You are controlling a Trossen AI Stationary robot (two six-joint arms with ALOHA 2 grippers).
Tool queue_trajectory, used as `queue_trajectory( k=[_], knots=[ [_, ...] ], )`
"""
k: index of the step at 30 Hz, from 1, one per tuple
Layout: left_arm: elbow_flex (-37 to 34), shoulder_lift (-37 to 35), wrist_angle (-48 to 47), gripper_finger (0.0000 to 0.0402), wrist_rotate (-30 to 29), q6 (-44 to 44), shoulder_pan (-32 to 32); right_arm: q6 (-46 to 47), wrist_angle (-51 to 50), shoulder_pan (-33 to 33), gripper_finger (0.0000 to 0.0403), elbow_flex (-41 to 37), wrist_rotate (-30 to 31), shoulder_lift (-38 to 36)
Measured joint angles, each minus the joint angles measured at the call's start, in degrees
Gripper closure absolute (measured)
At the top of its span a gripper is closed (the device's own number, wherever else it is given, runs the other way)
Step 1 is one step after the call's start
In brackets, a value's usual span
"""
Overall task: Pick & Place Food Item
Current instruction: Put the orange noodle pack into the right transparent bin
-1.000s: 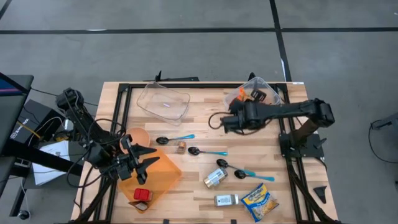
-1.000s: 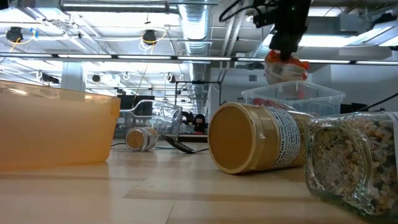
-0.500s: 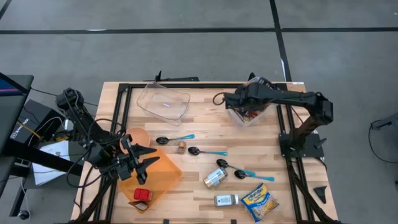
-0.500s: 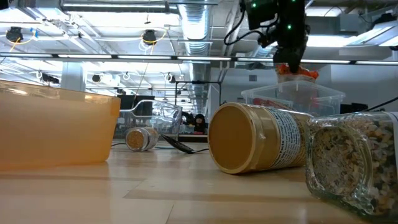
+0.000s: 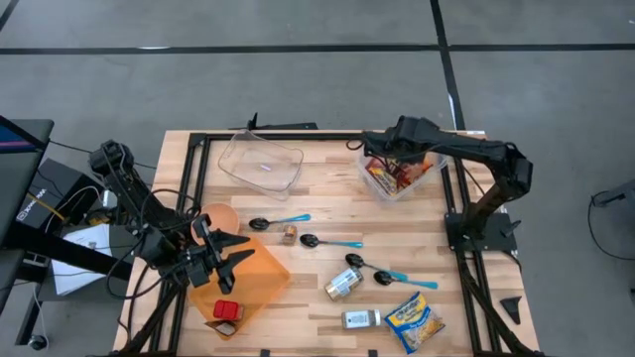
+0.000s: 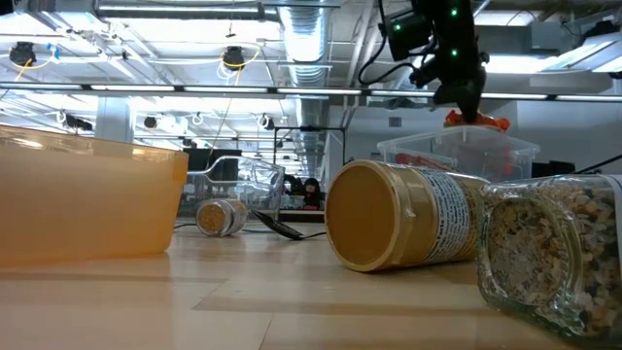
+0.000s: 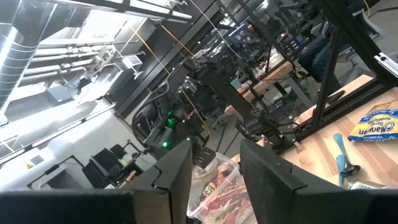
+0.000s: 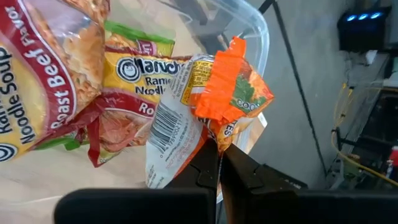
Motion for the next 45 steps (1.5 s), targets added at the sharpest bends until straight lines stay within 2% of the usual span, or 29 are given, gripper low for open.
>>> queue_trajectory(
  k=[10,14,23,31,37,45],
  knots=[
    [0.0,0.0,0.0,0.0275,0.1,-0.6,0.0,-3.7,0.2,-3.5,0.0403,0.0,-1.7,0.0],
    [0.0,0.0,0.0,0.0276,0.2,-0.6,0.0,-4.5,0.3,-4.8,0.0403,-0.2,-4.6,0.0],
    [0.0,0.0,0.0,0.0276,0.2,-0.6,0.0,-6.9,3.5,-6.9,0.0403,-7.1,-4.1,0.1],
    [0.0,0.0,0.0,0.0276,0.3,-0.5,0.0,-7.5,9.5,-7.5,0.04,-8.2,-3.7,0.1],
    [0.0,0.0,0.0,0.0276,0.3,-0.5,0.0,-7.4,14.6,-7.8,0.0353,-8.2,-9.4,0.1],
    [0.0,0.0,-0.2,0.0276,0.3,-0.5,0.0,-5.4,12.5,-7.3,0.0267,-8.2,-10.2,0.1]
  ],
)
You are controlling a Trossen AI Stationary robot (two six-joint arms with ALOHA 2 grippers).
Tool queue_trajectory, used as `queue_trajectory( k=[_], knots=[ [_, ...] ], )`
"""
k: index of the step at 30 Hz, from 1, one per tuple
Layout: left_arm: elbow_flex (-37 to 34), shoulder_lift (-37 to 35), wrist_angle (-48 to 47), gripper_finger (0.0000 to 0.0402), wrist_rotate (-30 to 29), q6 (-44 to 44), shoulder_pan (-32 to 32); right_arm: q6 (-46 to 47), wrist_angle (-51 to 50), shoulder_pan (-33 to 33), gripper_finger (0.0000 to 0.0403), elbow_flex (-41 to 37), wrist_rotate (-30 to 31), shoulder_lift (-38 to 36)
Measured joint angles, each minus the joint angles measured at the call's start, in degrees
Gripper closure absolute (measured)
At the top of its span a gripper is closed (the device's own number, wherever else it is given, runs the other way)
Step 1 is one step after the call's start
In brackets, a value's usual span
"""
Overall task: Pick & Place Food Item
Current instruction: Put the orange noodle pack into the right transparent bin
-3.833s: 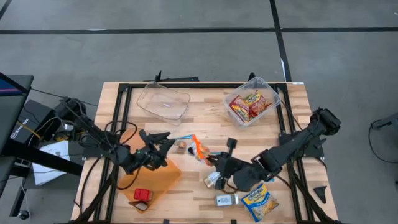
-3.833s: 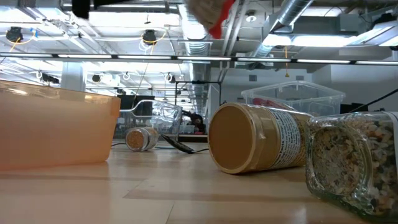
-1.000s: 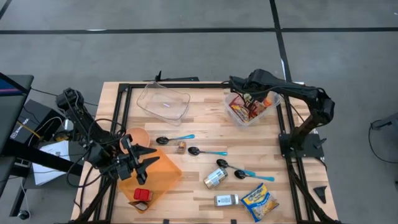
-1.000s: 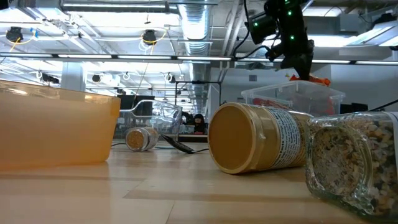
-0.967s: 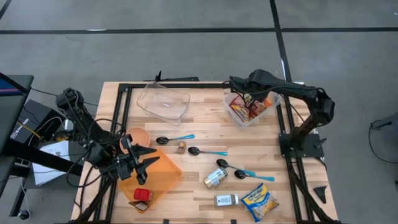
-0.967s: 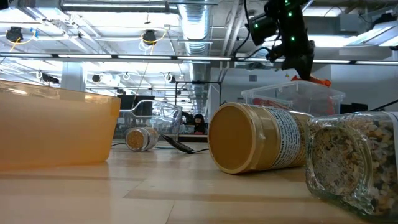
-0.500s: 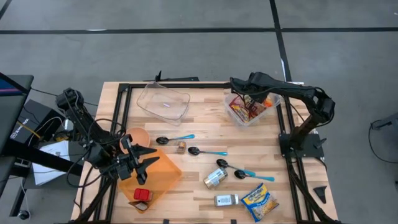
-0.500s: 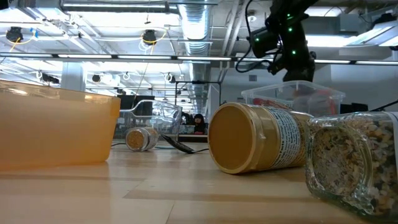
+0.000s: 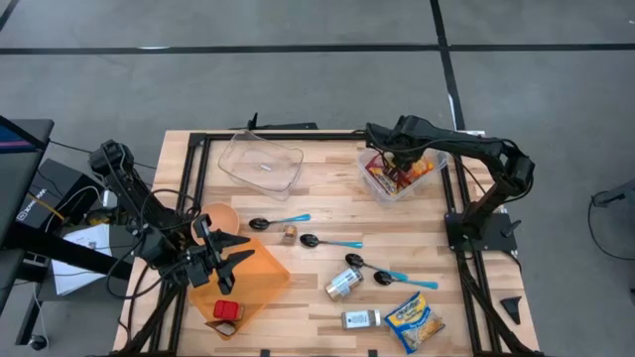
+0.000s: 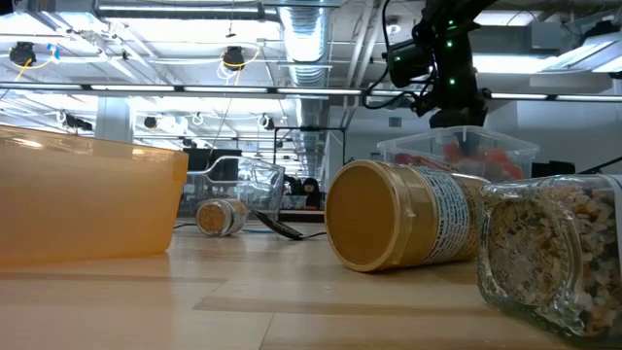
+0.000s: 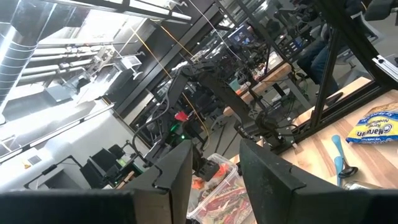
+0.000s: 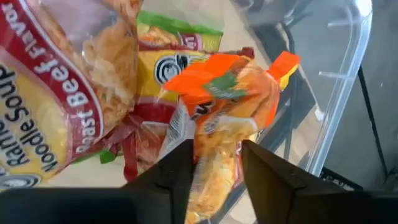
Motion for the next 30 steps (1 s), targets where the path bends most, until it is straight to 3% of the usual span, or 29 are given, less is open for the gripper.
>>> queue_trajectory(
  k=[7,12,16,22,30],
  knots=[
    [0.0,0.0,-0.1,0.0276,0.0,0.0,0.0,1.1,3.0,1.6,0.0212,0.0,-0.3,-3.3],
    [0.0,0.0,-0.1,0.0276,0.0,0.0,0.0,8.1,3.6,2.6,0.021,0.1,2.2,-8.5],
    [0.0,0.0,-0.1,0.0276,0.1,0.0,0.0,11.5,1.1,2.2,0.0247,0.1,1.8,-9.9],
    [0.0,0.0,-0.1,0.0276,2.6,-0.4,0.0,11.7,0.5,1.0,0.0384,-0.2,-3.2,-6.8],
    [0.0,0.0,-0.8,0.0276,2.6,-0.4,0.0,10.7,-1.6,-3.0,0.0399,-3.1,-3.1,-0.3]
  ],
)
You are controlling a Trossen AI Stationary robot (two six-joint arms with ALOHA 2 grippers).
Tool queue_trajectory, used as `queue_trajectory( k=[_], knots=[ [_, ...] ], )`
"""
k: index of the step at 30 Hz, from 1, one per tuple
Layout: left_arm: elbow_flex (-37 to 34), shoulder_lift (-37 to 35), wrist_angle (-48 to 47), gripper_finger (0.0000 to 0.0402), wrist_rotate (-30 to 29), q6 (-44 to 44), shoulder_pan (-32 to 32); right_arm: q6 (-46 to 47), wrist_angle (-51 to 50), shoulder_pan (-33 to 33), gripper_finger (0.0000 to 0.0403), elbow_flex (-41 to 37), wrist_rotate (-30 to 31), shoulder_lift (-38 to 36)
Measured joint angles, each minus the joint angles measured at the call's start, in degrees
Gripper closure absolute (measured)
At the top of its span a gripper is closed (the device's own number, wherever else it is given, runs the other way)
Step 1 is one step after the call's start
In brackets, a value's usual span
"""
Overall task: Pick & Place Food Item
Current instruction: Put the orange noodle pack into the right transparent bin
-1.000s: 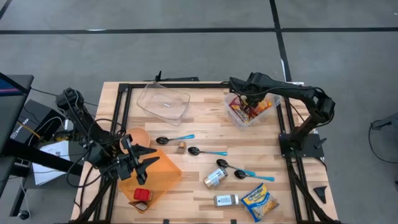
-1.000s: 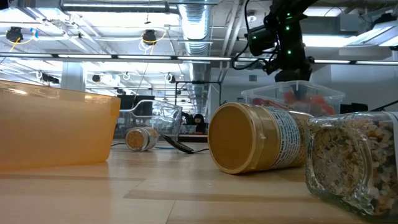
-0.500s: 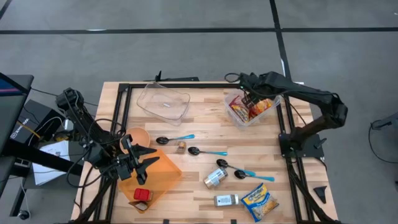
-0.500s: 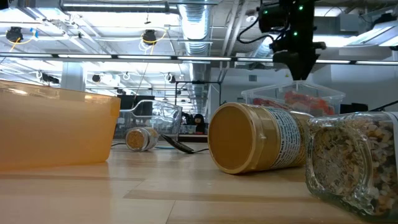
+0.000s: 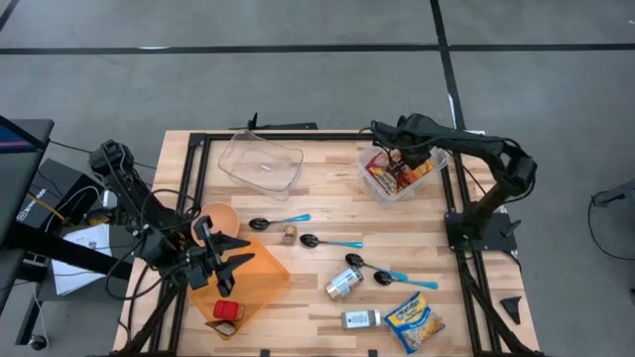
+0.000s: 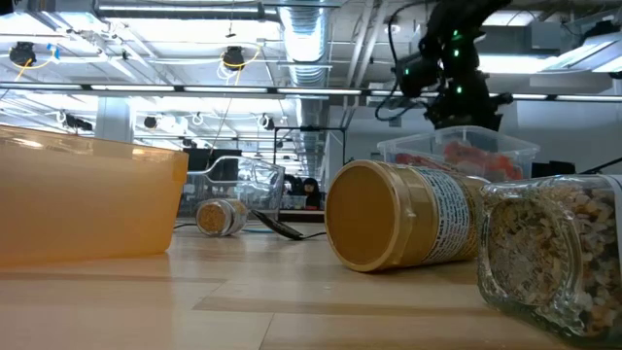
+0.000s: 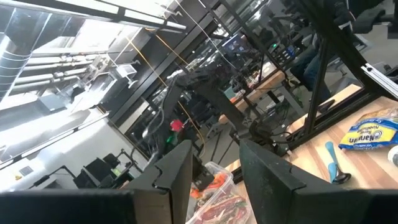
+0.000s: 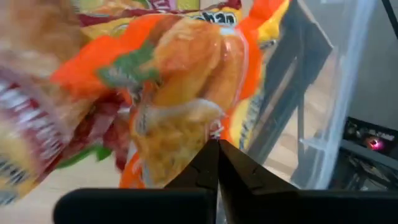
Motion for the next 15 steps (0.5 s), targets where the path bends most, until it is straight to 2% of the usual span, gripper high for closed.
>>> queue_trajectory(
  k=[7,15],
  knots=[
    [0.0,0.0,-0.1,0.0276,0.0,0.0,0.0,-3.0,5.5,-1.7,0.0401,-3.4,-0.2,1.3],
    [0.0,0.0,-0.1,0.0276,-0.3,0.0,0.0,-2.9,5.0,-1.0,0.0402,-3.6,0.8,-1.5]
  ],
)
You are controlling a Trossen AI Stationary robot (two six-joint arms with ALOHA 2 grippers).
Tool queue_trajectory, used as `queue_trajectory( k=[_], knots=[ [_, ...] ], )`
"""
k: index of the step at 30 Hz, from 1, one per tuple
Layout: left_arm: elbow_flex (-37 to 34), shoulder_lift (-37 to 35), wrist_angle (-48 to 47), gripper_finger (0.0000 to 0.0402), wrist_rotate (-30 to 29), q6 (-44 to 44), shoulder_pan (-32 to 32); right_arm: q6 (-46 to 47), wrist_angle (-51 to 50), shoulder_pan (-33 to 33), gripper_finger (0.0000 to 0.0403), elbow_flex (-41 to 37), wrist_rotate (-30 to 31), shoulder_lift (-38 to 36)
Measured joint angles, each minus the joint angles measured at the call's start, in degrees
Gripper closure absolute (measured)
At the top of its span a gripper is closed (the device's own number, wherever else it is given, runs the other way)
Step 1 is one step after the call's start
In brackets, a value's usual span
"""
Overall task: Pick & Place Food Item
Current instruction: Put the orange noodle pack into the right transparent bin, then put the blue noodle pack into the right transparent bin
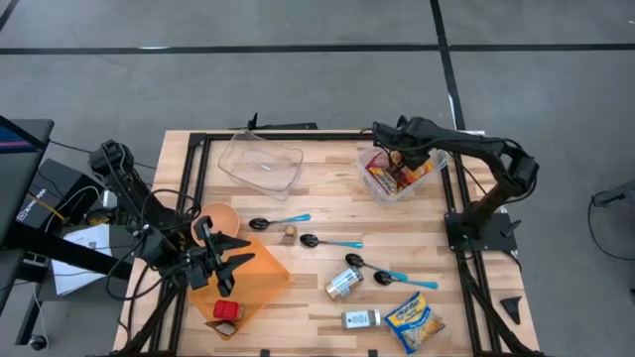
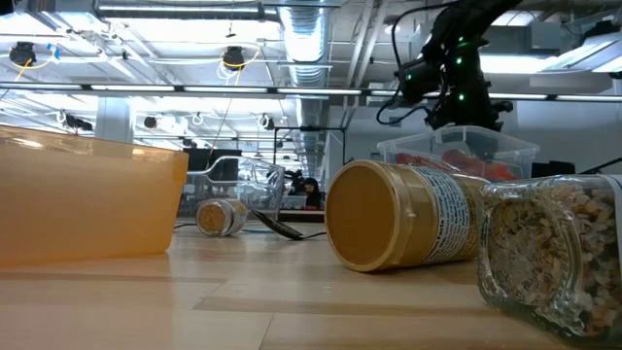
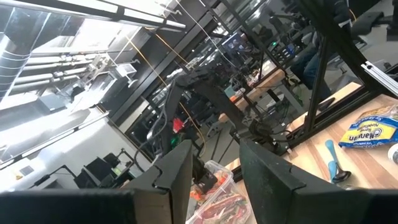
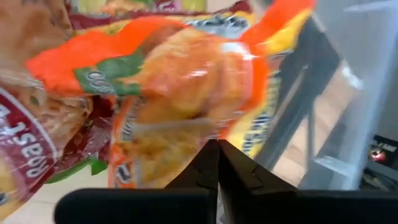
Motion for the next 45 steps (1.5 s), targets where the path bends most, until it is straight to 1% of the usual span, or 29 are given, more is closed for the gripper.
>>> queue_trajectory(
  k=[2,5,9,12,14,16,18,20,23,27,30,33,35,37,39,41,43,45],
  knots=[
    [0.0,0.0,0.0,0.0276,0.0,0.0,0.0,0.7,0.0,0.5,0.0402,0.0,2.2,-1.8],
    [0.0,0.0,0.0,0.0276,0.0,0.0,0.0,1.7,0.1,1.5,0.0402,0.0,3.2,-5.1],
    [0.0,0.0,0.0,0.0276,0.0,0.0,0.0,3.1,0.9,4.4,0.0402,0.0,3.3,-10.7],
    [0.0,0.0,0.0,0.0276,0.0,0.0,0.0,6.7,1.3,8.0,0.0402,0.0,2.6,-15.2],
    [0.0,0.0,0.0,0.0276,0.0,0.0,0.0,11.4,2.4,11.7,0.0402,0.0,0.8,-18.0],
    [0.0,0.0,0.0,0.0276,0.0,0.0,0.0,14.3,4.4,17.1,0.0402,0.0,-0.6,-20.4],
    [0.0,0.0,0.0,0.0276,0.0,0.0,0.0,16.3,7.0,23.8,0.0402,0.0,-0.4,-21.9],
    [0.0,0.0,0.0,0.0276,0.0,0.0,0.0,19.1,9.0,30.9,0.0402,0.0,1.5,-22.3],
    [0.0,0.0,0.0,0.0276,0.0,0.0,0.0,23.4,10.7,41.0,0.0402,0.0,6.4,-22.2],
    [0.0,0.0,0.0,0.0276,0.1,0.0,0.0,30.7,11.5,52.8,0.0402,0.0,13.7,-19.7],
    [0.0,0.0,0.0,0.0276,0.1,0.0,0.0,36.6,12.0,59.8,0.0402,0.0,18.4,-17.4],
    [0.0,0.0,0.0,0.0276,0.3,-0.2,0.0,39.8,13.4,65.2,0.0401,0.0,22.2,-14.3],
    [0.0,0.0,0.1,0.0276,0.3,-0.2,0.0,41.4,13.5,68.1,0.0401,0.0,22.3,-12.7],
    [0.0,0.0,0.0,0.0276,0.3,-0.2,0.0,45.1,13.4,70.7,0.0401,0.1,21.0,-10.9],
    [0.0,0.0,0.1,0.0276,0.3,-0.2,0.0,48.8,13.3,73.1,0.0401,0.1,18.4,-9.3],
    [0.0,0.0,0.0,0.0276,0.2,-0.2,0.0,50.7,13.2,74.6,0.0401,1.5,14.4,-8.4],
    [0.0,0.0,0.0,0.0276,0.2,-0.2,0.0,53.2,13.8,76.0,0.0401,2.6,12.9,-7.3],
    [0.0,0.0,0.0,0.0276,0.3,-0.2,0.0,53.6,14.9,77.2,0.0401,3.4,12.6,-5.6]
  ],
)
